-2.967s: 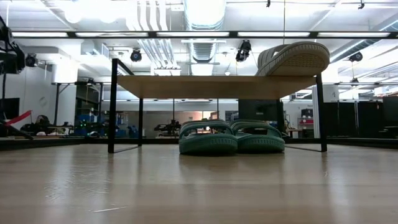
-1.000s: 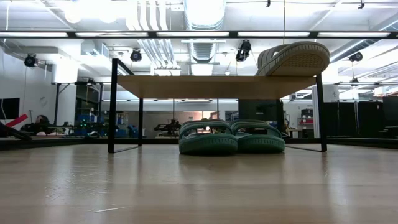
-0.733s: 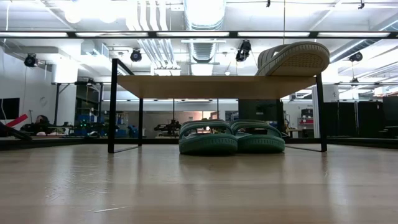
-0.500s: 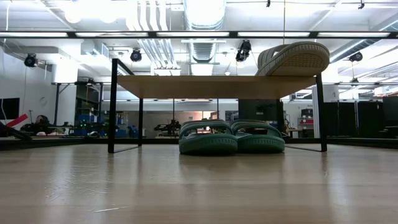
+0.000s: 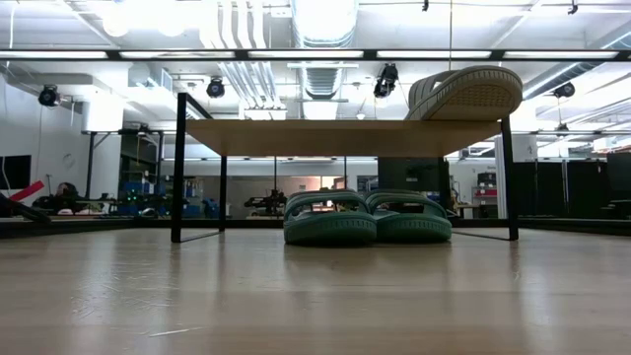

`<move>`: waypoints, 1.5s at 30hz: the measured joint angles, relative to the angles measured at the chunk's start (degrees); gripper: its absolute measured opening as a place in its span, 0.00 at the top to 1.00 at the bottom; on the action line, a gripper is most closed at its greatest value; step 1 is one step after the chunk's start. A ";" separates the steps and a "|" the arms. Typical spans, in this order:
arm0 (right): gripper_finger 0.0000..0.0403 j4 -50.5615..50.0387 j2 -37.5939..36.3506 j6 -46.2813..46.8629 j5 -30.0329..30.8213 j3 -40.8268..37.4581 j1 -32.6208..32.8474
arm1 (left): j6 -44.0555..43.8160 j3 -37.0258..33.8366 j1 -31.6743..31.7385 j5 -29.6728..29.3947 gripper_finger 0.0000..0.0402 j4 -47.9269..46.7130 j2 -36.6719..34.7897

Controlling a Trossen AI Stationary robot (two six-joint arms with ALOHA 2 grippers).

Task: Pick and place slides into the shelf
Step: Put the gray slides on the shelf

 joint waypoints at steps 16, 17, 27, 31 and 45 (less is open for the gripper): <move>0.61 2.53 1.96 2.75 -0.04 0.00 -0.32 | -1.73 0.24 0.39 2.91 1.00 0.43 0.68; 0.61 2.74 2.22 2.68 -0.04 0.00 -0.32 | -1.73 0.24 0.39 3.31 1.00 0.49 0.60; 0.72 3.80 3.35 1.94 0.02 -0.07 -0.69 | -2.64 0.28 0.39 3.67 1.00 0.81 0.60; 0.77 4.45 3.35 1.29 0.08 -0.04 -0.69 | -2.88 0.26 0.39 3.82 1.00 0.87 0.62; 0.88 4.09 3.28 1.06 3.05 -0.02 -0.70 | -2.81 0.09 0.74 1.73 1.00 0.98 0.86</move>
